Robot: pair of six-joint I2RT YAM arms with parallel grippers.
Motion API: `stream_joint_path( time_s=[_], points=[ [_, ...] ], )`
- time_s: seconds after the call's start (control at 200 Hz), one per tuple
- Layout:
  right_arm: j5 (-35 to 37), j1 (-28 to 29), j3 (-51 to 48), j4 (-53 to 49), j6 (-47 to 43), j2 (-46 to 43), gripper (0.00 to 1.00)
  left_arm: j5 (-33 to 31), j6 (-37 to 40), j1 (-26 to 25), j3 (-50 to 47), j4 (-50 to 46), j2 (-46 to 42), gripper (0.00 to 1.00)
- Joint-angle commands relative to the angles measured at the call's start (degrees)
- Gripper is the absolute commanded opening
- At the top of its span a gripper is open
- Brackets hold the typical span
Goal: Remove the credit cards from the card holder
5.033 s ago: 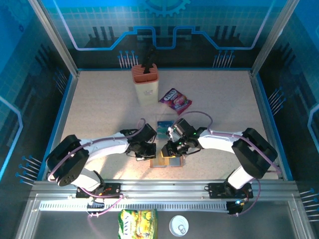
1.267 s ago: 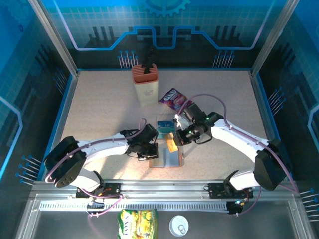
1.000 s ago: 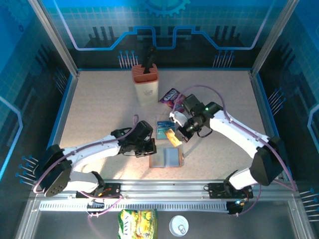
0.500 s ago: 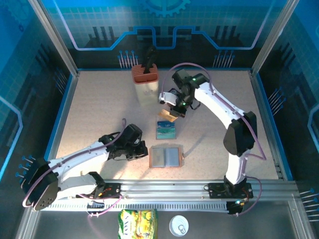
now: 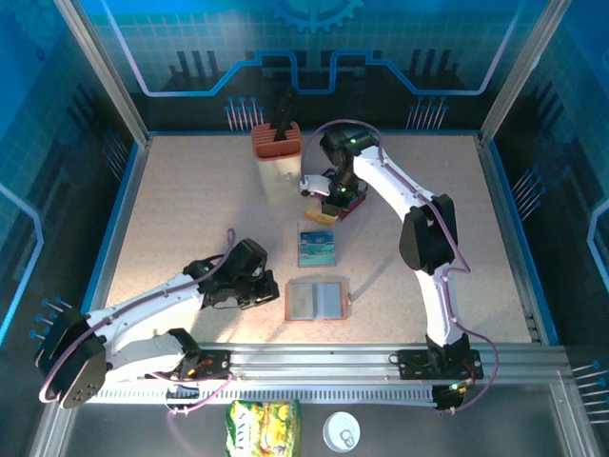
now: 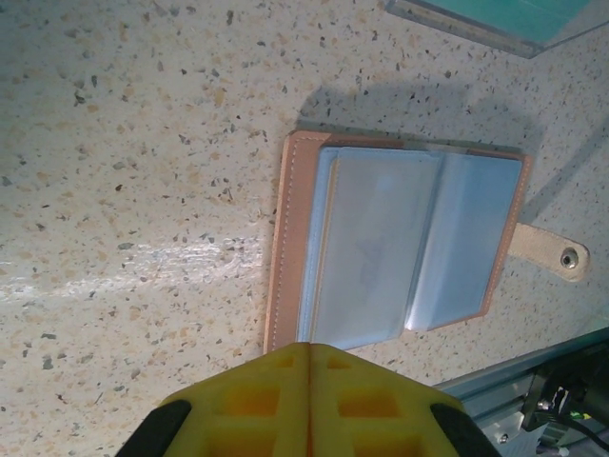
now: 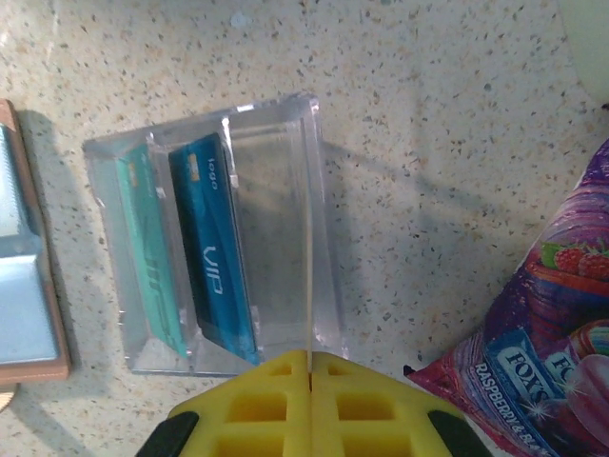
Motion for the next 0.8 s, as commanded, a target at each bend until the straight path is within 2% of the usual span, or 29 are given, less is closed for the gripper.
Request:
stream_joint_path(
  time_s=[0.0, 0.13, 0.26, 0.355, 0.515, 0.795],
  points=[
    [1.3, -0.8, 0.8, -1.7, -2.8, 1.7, 0.00, -0.7, -1.2, 0.6, -1.1, -1.3, -1.1, 0.07],
    [0.9, -0.8, -0.7, -0.7, -3.4, 2.3, 0.02, -0.6, -1.3, 0.8, -1.4, -1.3, -1.2, 0.07],
    [1.5, -0.5, -1.3, 0.6, -2.8, 1.6, 0.19, -0.6, -1.3, 1.1, -1.5, -1.4, -1.1, 0.07],
    [2.6, -0.6, -2.6, 4.0, -1.8, -0.6, 0.24, -0.6, -1.3, 1.1, -1.5, -1.4, -1.2, 0.07],
    [4.5, -0.6, -4.8, 10.8, 1.0, -4.1, 0.27, -0.5, -1.2, 1.2, -1.6, -1.2, -1.1, 0.07],
    [2.7, 0.7, -8.5, 15.9, 7.0, -7.2, 0.28, 0.6, -0.8, 1.3, -1.5, 0.4, 0.2, 0.07]
  ],
)
